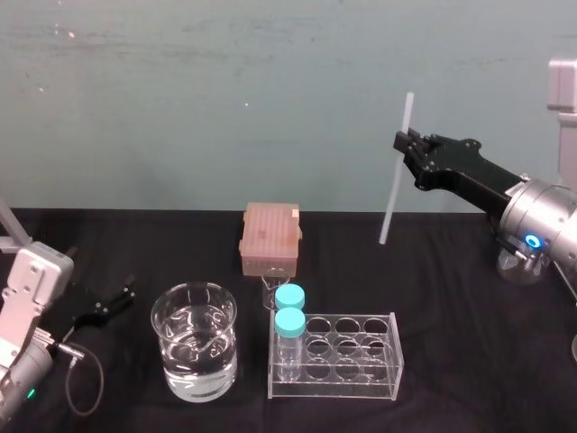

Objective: Pick up the stirring rod with one hand, then place it down.

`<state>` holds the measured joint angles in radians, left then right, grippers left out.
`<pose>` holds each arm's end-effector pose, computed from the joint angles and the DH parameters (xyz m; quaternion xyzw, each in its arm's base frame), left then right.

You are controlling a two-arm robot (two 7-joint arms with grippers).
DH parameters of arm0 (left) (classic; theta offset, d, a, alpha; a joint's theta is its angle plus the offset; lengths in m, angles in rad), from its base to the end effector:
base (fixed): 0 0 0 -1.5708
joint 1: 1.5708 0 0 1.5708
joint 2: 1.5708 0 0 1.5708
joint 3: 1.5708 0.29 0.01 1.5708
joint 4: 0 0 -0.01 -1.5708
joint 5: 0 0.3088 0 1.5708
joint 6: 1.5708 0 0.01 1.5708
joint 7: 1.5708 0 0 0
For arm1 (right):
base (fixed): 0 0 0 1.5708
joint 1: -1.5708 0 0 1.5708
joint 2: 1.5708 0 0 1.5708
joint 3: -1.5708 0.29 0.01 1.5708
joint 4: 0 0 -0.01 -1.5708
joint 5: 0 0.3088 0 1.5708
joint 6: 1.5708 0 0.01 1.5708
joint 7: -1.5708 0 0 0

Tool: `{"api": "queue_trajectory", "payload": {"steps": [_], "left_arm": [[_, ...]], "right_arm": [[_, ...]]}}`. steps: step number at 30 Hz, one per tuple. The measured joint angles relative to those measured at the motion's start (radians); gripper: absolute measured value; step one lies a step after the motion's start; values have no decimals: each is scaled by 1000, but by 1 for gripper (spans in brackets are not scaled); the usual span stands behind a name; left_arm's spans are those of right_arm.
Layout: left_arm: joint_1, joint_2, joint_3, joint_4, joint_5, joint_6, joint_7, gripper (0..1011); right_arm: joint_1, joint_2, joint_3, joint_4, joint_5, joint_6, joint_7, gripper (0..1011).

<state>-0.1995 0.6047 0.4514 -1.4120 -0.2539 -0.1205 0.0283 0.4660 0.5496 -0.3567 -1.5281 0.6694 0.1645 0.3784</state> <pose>0.3581 0.0827 -0.3023 0.1415 -0.1325 0.5799 0.7913 0.4219 -0.0660 -0.1559 0.0261 -0.0187 -0.4363 0.8992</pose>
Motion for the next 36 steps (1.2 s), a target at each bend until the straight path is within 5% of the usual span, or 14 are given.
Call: {"api": "queue_trajectory", "payload": {"steps": [11,21,26,36], "left_arm": [[0,0,0,0,0,0,0,1005],[0,0,0,0,0,0,0,1005],[0,0,0,0,0,0,0,1005],[0,0,0,0,0,0,0,1005]], "right_arm": [[-28,34,50,-88,69,-11,67,67],[-120,159,43,-176,109,-20,180,67],[-163,192,6,-150,93,-107,271,67],[-184,185,-30,-75,54,-221,352,67]]}}
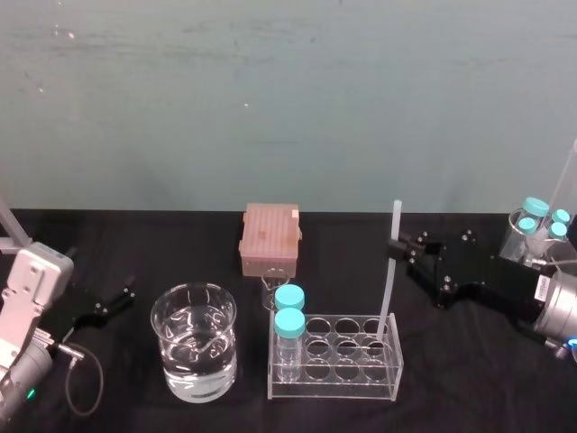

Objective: Pick up the stirring rod with one hand, then place it down.

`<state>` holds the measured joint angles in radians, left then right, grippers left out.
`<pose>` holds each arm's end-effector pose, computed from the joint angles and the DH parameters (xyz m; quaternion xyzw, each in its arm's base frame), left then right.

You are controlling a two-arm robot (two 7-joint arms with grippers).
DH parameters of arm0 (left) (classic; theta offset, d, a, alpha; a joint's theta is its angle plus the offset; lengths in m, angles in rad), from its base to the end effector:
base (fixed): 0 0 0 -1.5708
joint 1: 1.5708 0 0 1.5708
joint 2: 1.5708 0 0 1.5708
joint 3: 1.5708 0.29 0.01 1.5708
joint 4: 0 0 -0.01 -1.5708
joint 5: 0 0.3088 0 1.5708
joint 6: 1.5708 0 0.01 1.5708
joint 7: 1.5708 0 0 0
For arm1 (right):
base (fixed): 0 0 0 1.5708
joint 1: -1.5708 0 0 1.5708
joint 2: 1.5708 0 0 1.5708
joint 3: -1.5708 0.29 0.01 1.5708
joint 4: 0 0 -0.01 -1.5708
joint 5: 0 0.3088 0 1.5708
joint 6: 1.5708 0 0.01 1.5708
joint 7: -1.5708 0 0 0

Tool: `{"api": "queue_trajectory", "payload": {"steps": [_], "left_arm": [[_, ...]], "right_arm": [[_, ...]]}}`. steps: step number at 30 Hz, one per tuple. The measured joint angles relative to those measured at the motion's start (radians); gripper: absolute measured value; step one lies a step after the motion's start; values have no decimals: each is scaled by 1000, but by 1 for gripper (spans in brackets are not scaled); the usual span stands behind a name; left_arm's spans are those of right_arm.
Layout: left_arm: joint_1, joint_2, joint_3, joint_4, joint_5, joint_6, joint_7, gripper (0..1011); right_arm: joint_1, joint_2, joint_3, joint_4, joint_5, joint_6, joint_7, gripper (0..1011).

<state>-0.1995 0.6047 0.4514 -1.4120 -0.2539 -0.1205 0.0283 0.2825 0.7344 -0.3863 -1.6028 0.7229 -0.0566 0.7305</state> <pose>0.3581 0.0827 -0.3023 0.1415 -0.1325 0.5799 0.7913 0.3757 -0.1022 -0.2008 0.0027 -0.0548 -0.2634 0.9631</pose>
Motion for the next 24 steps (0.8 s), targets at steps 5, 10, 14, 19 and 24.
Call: {"api": "queue_trajectory", "payload": {"steps": [5,10,14,19,24], "left_arm": [[0,0,0,0,0,0,0,1005],[0,0,0,0,0,0,0,1005],[0,0,0,0,0,0,0,1005],[0,0,0,0,0,0,0,1005],[0,0,0,0,0,0,0,1005]], "right_arm": [[0,-14,-10,33,-13,-23,13,67],[0,-21,-16,51,-26,-27,14,67],[0,-26,-20,63,-36,-27,14,67],[-3,-37,-28,81,-49,-27,9,67],[-4,-43,-32,91,-56,-25,8,67]]}}
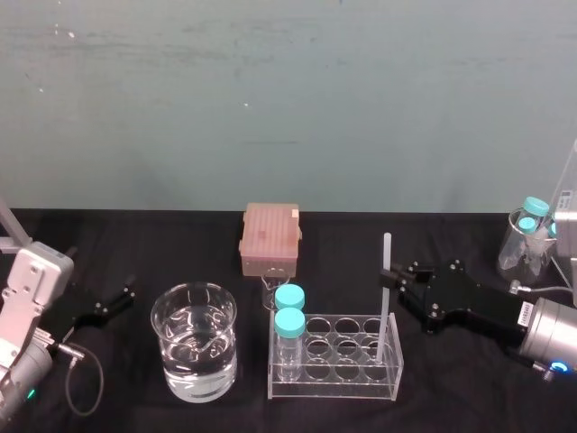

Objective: Pick up the stirring rod with one hand, then place it down.

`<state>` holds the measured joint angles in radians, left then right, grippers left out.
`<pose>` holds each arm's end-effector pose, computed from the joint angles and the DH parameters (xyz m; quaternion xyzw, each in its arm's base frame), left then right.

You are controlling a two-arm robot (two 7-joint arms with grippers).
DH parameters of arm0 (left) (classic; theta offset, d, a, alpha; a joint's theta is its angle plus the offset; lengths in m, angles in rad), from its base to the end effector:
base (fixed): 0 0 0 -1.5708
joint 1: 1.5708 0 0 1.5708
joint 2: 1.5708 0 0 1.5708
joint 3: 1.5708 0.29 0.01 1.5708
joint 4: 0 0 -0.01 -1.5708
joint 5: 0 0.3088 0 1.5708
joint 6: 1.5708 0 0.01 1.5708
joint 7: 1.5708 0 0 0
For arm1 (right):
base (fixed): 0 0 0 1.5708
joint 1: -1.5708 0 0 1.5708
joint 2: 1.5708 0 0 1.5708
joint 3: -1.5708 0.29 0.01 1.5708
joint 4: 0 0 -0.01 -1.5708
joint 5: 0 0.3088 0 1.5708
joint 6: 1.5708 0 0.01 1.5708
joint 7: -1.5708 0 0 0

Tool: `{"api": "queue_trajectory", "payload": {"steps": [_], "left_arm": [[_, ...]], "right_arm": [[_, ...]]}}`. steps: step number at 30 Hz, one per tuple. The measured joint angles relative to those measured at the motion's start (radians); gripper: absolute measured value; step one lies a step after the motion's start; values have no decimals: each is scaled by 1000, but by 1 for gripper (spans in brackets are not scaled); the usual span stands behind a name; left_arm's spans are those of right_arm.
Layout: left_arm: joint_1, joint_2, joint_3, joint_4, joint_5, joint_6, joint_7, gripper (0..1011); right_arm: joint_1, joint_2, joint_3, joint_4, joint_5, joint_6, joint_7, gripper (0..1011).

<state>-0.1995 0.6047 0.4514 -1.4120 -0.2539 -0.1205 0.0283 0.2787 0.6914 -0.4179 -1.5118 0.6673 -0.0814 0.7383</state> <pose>0.3581 0.0827 -0.3023 0.1415 -0.1325 0.5799 0.7913 0.3788 -0.1008 -0.2344 -0.0191 -0.0356 -0.2713 0.9617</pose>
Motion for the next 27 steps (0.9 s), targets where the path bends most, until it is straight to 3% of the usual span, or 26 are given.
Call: {"api": "queue_trajectory", "payload": {"steps": [27], "left_arm": [[0,0,0,0,0,0,0,1005]], "right_arm": [[-5,-25,-14,41,-13,33,-10,67]]}}
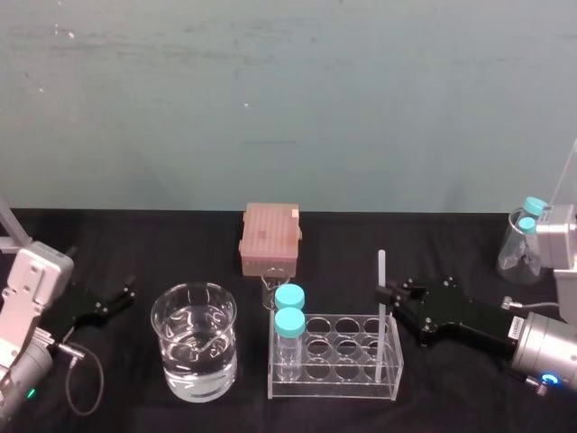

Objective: Pick up the stirring rod with one hand, then place it down.

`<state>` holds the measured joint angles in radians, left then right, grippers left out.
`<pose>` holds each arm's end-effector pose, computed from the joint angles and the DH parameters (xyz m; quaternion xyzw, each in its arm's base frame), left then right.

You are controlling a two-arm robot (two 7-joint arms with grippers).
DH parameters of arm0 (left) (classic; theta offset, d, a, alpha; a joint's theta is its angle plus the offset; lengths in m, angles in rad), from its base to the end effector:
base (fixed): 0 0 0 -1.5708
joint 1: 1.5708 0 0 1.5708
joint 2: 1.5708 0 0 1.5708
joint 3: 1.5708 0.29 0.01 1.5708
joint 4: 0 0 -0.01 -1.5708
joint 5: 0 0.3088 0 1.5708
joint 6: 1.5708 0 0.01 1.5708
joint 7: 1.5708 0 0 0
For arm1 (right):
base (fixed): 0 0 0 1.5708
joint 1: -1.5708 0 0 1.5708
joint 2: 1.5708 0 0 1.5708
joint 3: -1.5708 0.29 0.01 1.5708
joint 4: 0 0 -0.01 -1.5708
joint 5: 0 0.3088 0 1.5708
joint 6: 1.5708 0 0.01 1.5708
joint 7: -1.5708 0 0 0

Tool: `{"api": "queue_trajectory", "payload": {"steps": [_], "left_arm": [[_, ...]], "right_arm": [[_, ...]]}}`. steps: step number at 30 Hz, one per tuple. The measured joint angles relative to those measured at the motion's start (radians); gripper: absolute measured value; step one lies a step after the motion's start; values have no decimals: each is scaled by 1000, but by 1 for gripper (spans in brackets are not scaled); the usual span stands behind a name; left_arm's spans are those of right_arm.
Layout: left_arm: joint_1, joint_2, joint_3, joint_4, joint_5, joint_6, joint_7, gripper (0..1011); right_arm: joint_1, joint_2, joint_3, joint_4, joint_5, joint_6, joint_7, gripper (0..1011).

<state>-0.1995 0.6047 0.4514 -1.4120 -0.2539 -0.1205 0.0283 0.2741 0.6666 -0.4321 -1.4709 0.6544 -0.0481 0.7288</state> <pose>0.3581 0.0827 -0.3023 0.1415 -0.1325 0.5799 0.7913 0.3786 -0.0977 -0.2516 -0.0340 -0.0029 -0.2801 0.9594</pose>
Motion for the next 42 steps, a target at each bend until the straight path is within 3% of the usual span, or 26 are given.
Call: {"api": "queue_trajectory", "payload": {"steps": [17,20,29,32,42], "left_arm": [[0,0,0,0,0,0,0,1005],[0,0,0,0,0,0,0,1005],[0,0,0,0,0,0,0,1005],[0,0,0,0,0,0,0,1005],[0,0,0,0,0,0,0,1005]], "right_arm": [[-1,-7,-6,10,-7,4,-7,67],[-1,-7,-6,10,-7,4,-7,104],[-1,-6,-5,10,-7,3,-6,342],[-1,-6,-5,10,-6,3,-6,484],[-1,-6,-4,9,-6,2,-6,788]]}}
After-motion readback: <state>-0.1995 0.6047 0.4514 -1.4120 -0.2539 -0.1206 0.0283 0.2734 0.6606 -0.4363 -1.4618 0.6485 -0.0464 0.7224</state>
